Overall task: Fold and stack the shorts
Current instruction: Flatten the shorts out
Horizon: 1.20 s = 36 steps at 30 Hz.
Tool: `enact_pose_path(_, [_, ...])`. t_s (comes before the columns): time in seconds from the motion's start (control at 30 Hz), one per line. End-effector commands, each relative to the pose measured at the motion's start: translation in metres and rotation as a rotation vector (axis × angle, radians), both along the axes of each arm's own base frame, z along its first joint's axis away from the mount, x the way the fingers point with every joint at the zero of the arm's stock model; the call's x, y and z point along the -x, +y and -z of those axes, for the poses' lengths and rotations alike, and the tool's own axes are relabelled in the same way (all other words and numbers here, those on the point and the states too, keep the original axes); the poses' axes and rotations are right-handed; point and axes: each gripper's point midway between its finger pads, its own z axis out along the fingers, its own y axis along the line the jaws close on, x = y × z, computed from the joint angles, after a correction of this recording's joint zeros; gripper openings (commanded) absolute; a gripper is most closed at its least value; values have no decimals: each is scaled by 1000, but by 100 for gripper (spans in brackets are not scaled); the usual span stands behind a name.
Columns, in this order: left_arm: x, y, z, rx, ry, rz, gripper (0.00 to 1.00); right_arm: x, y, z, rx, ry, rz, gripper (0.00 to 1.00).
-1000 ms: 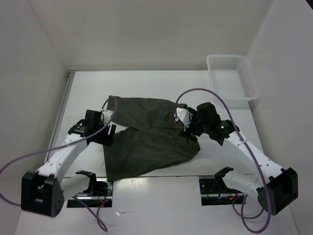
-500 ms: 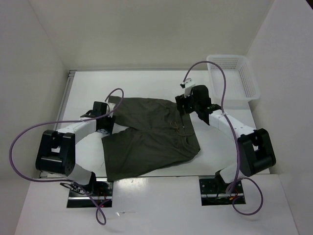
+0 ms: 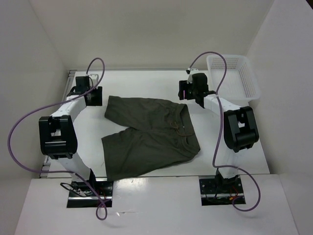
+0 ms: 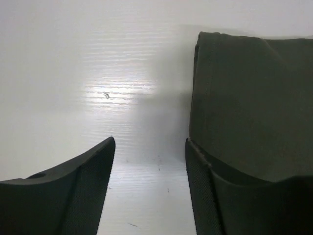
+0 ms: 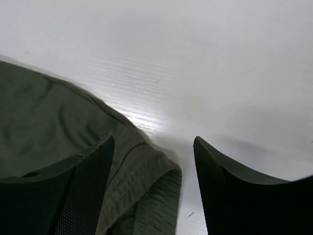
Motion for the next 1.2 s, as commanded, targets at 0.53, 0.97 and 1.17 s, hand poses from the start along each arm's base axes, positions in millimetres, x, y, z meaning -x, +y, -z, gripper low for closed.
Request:
enact_pose_path(0.53, [30, -77, 63, 320, 293, 230, 59, 11, 24, 68, -59, 320, -93, 74])
enact_pose_path(0.97, [59, -85, 32, 378, 391, 235, 0, 21, 4, 87, 111, 303, -120, 23])
enact_pose_path(1.17, [122, -99, -6, 502, 607, 219, 34, -8, 8, 65, 128, 211, -134, 0])
